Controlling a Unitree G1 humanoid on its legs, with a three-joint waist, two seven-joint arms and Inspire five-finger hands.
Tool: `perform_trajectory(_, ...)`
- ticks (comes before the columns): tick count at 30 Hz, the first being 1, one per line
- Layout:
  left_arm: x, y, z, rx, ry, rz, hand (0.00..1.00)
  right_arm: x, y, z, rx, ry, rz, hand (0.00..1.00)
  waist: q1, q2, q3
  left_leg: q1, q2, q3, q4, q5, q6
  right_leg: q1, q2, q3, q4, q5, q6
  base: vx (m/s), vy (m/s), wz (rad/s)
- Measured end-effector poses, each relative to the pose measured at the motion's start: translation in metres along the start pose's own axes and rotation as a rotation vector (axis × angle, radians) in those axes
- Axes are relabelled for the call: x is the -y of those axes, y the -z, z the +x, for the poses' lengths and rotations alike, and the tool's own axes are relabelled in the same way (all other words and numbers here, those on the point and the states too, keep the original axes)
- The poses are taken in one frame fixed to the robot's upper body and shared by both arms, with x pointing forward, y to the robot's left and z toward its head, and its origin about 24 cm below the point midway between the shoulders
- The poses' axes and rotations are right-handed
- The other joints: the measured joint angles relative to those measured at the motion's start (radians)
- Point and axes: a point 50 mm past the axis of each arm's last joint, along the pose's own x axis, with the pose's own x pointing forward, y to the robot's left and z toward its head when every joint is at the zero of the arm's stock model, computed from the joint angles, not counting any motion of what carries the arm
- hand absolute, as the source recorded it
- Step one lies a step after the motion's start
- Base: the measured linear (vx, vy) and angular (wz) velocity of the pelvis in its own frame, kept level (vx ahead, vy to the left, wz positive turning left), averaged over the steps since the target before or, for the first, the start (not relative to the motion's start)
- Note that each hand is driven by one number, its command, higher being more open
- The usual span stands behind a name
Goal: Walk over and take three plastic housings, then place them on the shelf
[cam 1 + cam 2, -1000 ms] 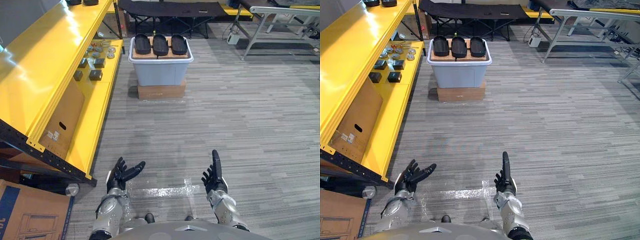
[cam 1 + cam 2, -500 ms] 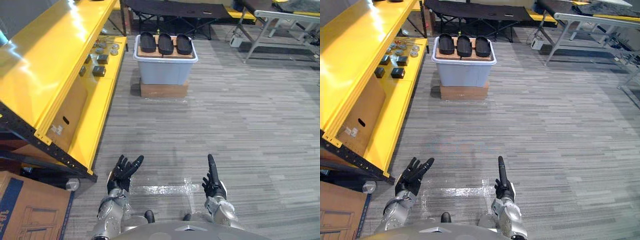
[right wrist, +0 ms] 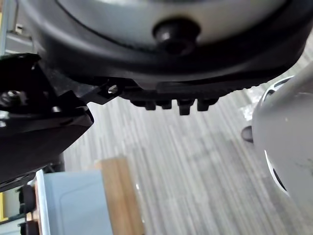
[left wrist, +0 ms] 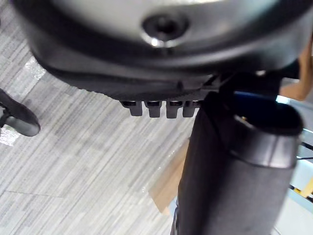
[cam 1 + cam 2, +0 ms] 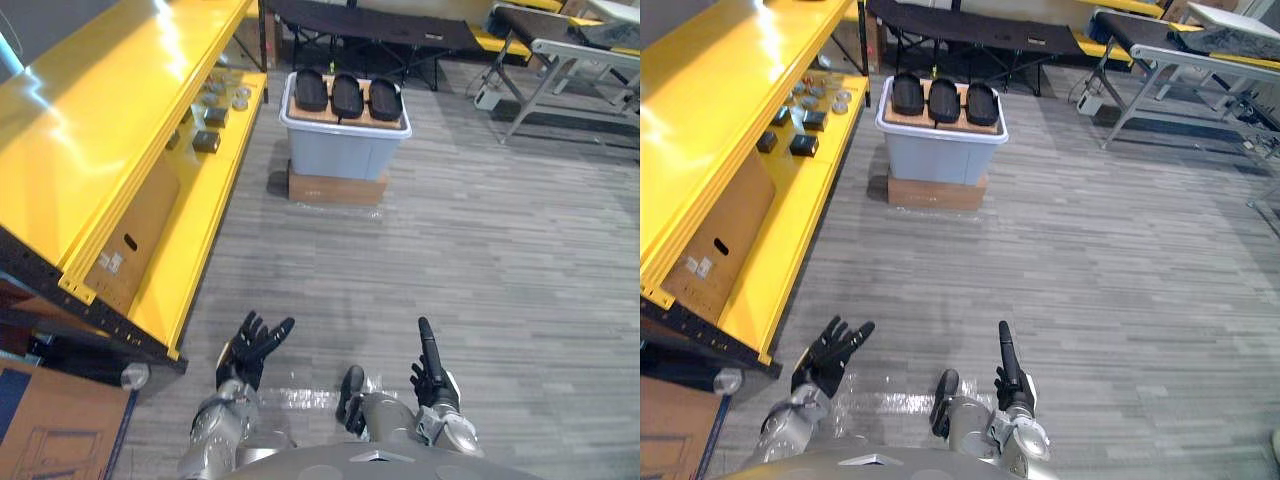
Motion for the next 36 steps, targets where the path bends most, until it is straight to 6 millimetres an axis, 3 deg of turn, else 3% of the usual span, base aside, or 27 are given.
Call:
perform_trajectory(1, 0.0, 0.004, 0.0, -0.017, -0.006, 0.0, 1.0, 0.003, -0.002, 0.0, 0.007, 0.001, -0.007, 1.0, -0.002, 0.013, -0.007, -0.007, 0.015, 0.003, 0.027, -0.03, -0.013, 0.0, 0.003, -0.005, 0.028, -0.013, -0.019, 0.51, -0.267, -0.12)
perform_trajectory(2, -0.001, 0.016, -0.002, -0.059, -0.023, -0.007, 1.0, 0.01, -0.003, -0.001, 0.006, 0.001, -0.031, 1.0, -0.002, 0.045, -0.042, -0.015, 0.069, 0.02, 0.085, -0.081, -0.077, 0.011, 0.042, -0.031, 0.029, -0.024, -0.021, 0.57, -0.249, 0.0)
perform_trajectory(3, -0.003, 0.016, -0.001, -0.07, -0.03, 0.001, 1.0, 0.012, -0.006, 0.0, 0.014, -0.001, -0.037, 1.0, -0.009, 0.071, -0.043, -0.119, 0.129, 0.028, 0.332, -0.093, -0.129, 0.027, 0.068, -0.051, 0.014, -0.007, -0.019, 0.59, -0.247, 0.04)
perform_trajectory(5, 0.001, 0.021, 0.001, -0.081, -0.029, -0.015, 1.0, 0.016, -0.012, 0.002, 0.024, 0.0, -0.055, 1.0, -0.014, 0.105, -0.021, -0.299, 0.255, 0.053, 0.741, 0.031, -0.139, 0.117, 0.129, -0.063, -0.061, -0.01, -0.049, 0.52, -0.206, 0.08)
perform_trajectory(7, 0.001, 0.018, 0.001, -0.069, -0.032, -0.028, 1.0, 0.017, -0.012, 0.003, 0.022, -0.004, -0.057, 1.0, -0.008, 0.098, 0.006, -0.381, 0.265, 0.013, 0.861, 0.031, -0.135, 0.23, 0.155, -0.054, -0.111, -0.012, -0.083, 0.53, -0.175, -0.21)
perform_trajectory(9, -0.001, 0.012, 0.001, -0.036, -0.039, -0.04, 1.0, 0.014, -0.014, 0.005, 0.023, -0.011, -0.062, 1.0, 0.022, 0.072, 0.017, -0.42, 0.206, -0.007, 0.744, 0.025, -0.142, 0.321, 0.153, -0.01, -0.167, -0.017, -0.091, 0.5, -0.101, -0.67)
perform_trajectory(11, 0.001, 0.007, 0.002, -0.007, -0.023, -0.051, 1.0, 0.005, -0.027, 0.012, 0.06, -0.044, -0.086, 1.0, 0.038, 0.065, 0.02, -0.473, 0.13, -0.025, 0.439, 0.057, -0.127, 0.372, 0.147, 0.05, -0.23, -0.018, -0.091, 0.52, -0.02, -0.79)
perform_trajectory(13, 0.005, 0.006, 0.002, 0.007, -0.024, -0.079, 1.0, -0.002, -0.035, 0.017, 0.082, -0.06, -0.097, 1.0, 0.049, 0.079, 0.033, -0.501, 0.077, -0.085, 0.099, 0.201, -0.141, 0.421, 0.152, 0.105, -0.269, -0.025, -0.08, 0.37, 0.083, -0.72)
perform_trajectory(15, 0.003, 0.008, 0.002, 0.003, -0.031, -0.084, 1.0, -0.006, -0.034, 0.017, 0.078, -0.073, -0.11, 1.0, 0.06, 0.104, 0.038, -0.497, 0.088, -0.104, -0.06, 0.32, -0.161, 0.498, 0.178, 0.162, -0.272, -0.089, -0.049, 0.41, 0.173, -0.69)
perform_trajectory(16, 0.001, 0.011, 0.0, -0.004, -0.039, -0.084, 1.0, -0.005, -0.03, 0.015, 0.066, -0.073, -0.112, 1.0, 0.058, 0.113, 0.037, -0.49, 0.099, -0.101, -0.07, 0.332, -0.157, 0.519, 0.188, 0.171, -0.266, -0.117, -0.044, 0.43, 0.218, -0.5)
perform_trajectory(17, -0.003, 0.011, 0.0, -0.002, -0.05, -0.088, 1.0, -0.007, -0.02, 0.013, 0.031, -0.08, -0.109, 1.0, 0.062, 0.106, 0.032, -0.472, 0.099, -0.088, -0.028, 0.447, -0.117, 0.556, 0.178, 0.196, -0.235, -0.178, -0.043, 0.43, 0.221, -0.28)
perform_trajectory(18, -0.011, 0.003, 0.0, 0.026, -0.069, -0.078, 1.0, -0.013, -0.012, 0.011, 0.004, -0.1, -0.105, 1.0, 0.061, 0.049, 0.016, -0.484, 0.066, -0.059, 0.018, 0.449, -0.089, 0.541, 0.134, 0.206, -0.181, -0.244, -0.048, 0.53, 0.21, -0.26)
perform_trajectory(19, -0.013, -0.002, 0.001, 0.044, -0.077, -0.076, 1.0, -0.013, -0.01, 0.011, -0.005, -0.113, -0.11, 1.0, 0.061, 0.005, 0.0, -0.495, 0.038, -0.041, 0.046, 0.424, -0.053, 0.519, 0.1, 0.209, -0.123, -0.273, -0.046, 0.46, 0.118, -0.17)
perform_trajectory(20, -0.013, -0.005, 0.002, 0.055, -0.078, -0.071, 1.0, -0.012, -0.009, 0.011, -0.009, -0.117, -0.113, 1.0, 0.063, -0.006, -0.002, -0.495, 0.027, -0.03, 0.057, 0.407, -0.027, 0.499, 0.089, 0.223, -0.073, -0.281, -0.041, 0.6, 0.15, -0.14)
perform_trajectory(21, -0.01, -0.006, 0.005, 0.06, -0.074, -0.073, 1.0, -0.012, -0.012, 0.014, -0.01, -0.119, -0.12, 1.0, 0.058, -0.003, 0.001, -0.474, 0.02, -0.017, 0.072, 0.371, 0.011, 0.393, 0.06, 0.248, 0.179, -0.252, 0.031, 0.5, 0.146, -0.15)
perform_trajectory(23, -0.011, -0.003, 0.003, 0.053, -0.08, -0.069, 1.0, -0.014, -0.008, 0.015, -0.032, -0.121, -0.126, 1.0, 0.056, -0.012, 0.007, -0.399, 0.006, -0.003, 0.052, 0.326, 0.022, 0.275, 0.014, 0.238, 0.469, -0.141, 0.218, 0.46, 0.163, -0.21)
perform_trajectory(24, -0.012, -0.002, 0.002, 0.048, -0.089, -0.048, 1.0, -0.015, -0.001, 0.013, -0.053, -0.135, -0.136, 1.0, 0.054, -0.017, 0.012, -0.316, -0.014, 0.0, 0.031, 0.291, 0.032, 0.209, -0.056, 0.18, 0.649, -0.151, 0.179, 0.44, 0.145, -0.13)
perform_trajectory(25, -0.011, -0.001, 0.001, 0.045, -0.09, -0.041, 1.0, -0.014, 0.001, 0.012, -0.063, -0.137, -0.139, 1.0, 0.053, -0.011, 0.012, -0.282, -0.015, 0.0, 0.022, 0.278, 0.035, 0.191, -0.076, 0.149, 0.677, -0.169, 0.15, 0.51, 0.159, -0.01)
perform_trajectory(26, -0.007, 0.0, 0.002, 0.044, -0.08, -0.042, 1.0, -0.015, 0.006, 0.01, -0.077, -0.144, -0.147, 1.0, 0.053, 0.005, 0.008, -0.232, -0.011, -0.006, 0.005, 0.254, 0.034, 0.15, -0.096, 0.092, 0.654, -0.204, 0.1, 0.32, 0.083, 0.05)
perform_trajectory(27, -0.006, 0.001, 0.002, 0.042, -0.076, -0.041, 1.0, -0.016, 0.008, 0.009, -0.082, -0.149, -0.15, 1.0, 0.051, 0.012, 0.005, -0.214, -0.009, -0.014, -0.005, 0.246, 0.033, 0.13, -0.098, 0.069, 0.609, -0.216, 0.085, 0.46, 0.06, 0.29)
perform_trajectory(28, -0.001, -0.001, 0.003, 0.047, -0.059, -0.037, 1.0, -0.018, 0.006, 0.008, -0.066, -0.154, -0.148, 1.0, 0.041, 0.028, -0.004, -0.197, 0.005, -0.038, -0.017, 0.232, 0.033, 0.079, -0.087, 0.026, 0.41, -0.222, 0.074, 0.37, 0.001, 0.42)
perform_trajectory(29, 0.0, -0.002, 0.004, 0.05, -0.052, -0.035, 1.0, -0.018, 0.004, 0.009, -0.06, -0.155, -0.149, 1.0, 0.036, 0.034, -0.002, -0.194, 0.015, -0.05, -0.012, 0.228, 0.028, 0.07, -0.073, 0.021, 0.304, -0.212, 0.088, 0.45, -0.041, 0.62)
perform_trajectory(30, 0.002, -0.004, 0.005, 0.053, -0.046, -0.034, 1.0, -0.018, 0.004, 0.009, -0.058, -0.149, -0.146, 1.0, 0.03, 0.044, 0.004, -0.183, 0.033, -0.077, -0.003, 0.211, 0.014, 0.065, -0.043, 0.04, 0.075, -0.16, 0.122, 0.3, -0.059, 0.56)
perform_trajectory(32, 0.003, -0.005, 0.008, 0.052, -0.044, -0.032, 1.0, -0.015, 0.003, 0.009, -0.043, -0.131, -0.122, 1.0, 0.03, 0.041, 0.006, -0.172, 0.044, -0.121, 0.028, 0.172, -0.009, 0.047, -0.026, 0.109, -0.154, -0.036, 0.145, 0.41, -0.145, 0.69)
perform_trajectory(33, 0.0, -0.003, 0.008, 0.044, -0.054, -0.034, 1.0, -0.013, 0.001, 0.009, -0.033, -0.122, -0.11, 1.0, 0.03, 0.036, 0.004, -0.16, 0.044, -0.151, 0.058, 0.132, -0.027, 0.042, -0.031, 0.15, -0.195, 0.022, 0.153, 0.41, -0.226, 0.69)
perform_trajectory(35, -0.006, 0.0, 0.004, 0.042, -0.079, -0.055, 1.0, -0.01, 0.006, 0.006, -0.031, -0.107, -0.083, 1.0, 0.033, 0.014, -0.006, -0.136, 0.038, -0.193, 0.115, 0.052, -0.054, 0.05, -0.04, 0.17, -0.15, 0.04, 0.14, 0.45, -0.372, 0.73)
perform_trajectory(36, -0.01, 0.002, 0.001, 0.04, -0.101, -0.089, 1.0, -0.009, 0.008, 0.004, -0.03, -0.102, -0.075, 1.0, 0.035, 0.011, -0.015, -0.119, 0.048, -0.221, 0.155, -0.002, -0.076, 0.051, -0.036, 0.17, -0.082, 0.091, 0.101, 0.5, -0.447, 0.68)
